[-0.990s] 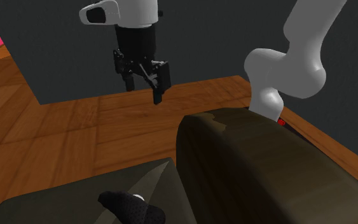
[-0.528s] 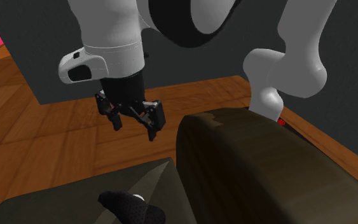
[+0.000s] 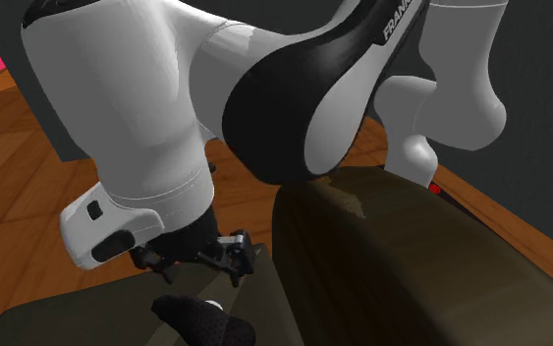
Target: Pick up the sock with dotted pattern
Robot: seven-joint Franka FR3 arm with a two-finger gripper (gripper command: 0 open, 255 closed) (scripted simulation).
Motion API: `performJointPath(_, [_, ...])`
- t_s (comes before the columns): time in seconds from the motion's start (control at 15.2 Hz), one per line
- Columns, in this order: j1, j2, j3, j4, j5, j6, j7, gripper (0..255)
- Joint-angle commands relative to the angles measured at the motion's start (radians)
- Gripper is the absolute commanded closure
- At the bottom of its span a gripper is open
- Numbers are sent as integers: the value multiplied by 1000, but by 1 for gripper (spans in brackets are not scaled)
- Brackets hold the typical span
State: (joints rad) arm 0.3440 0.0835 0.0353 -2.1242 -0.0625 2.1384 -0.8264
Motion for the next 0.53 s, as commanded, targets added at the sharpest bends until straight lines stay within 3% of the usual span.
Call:
performJointPath(0.0, [18, 46, 19, 13, -7, 21, -35, 0])
performJointPath(0.46, [69, 198, 74, 65, -44, 86, -127, 0])
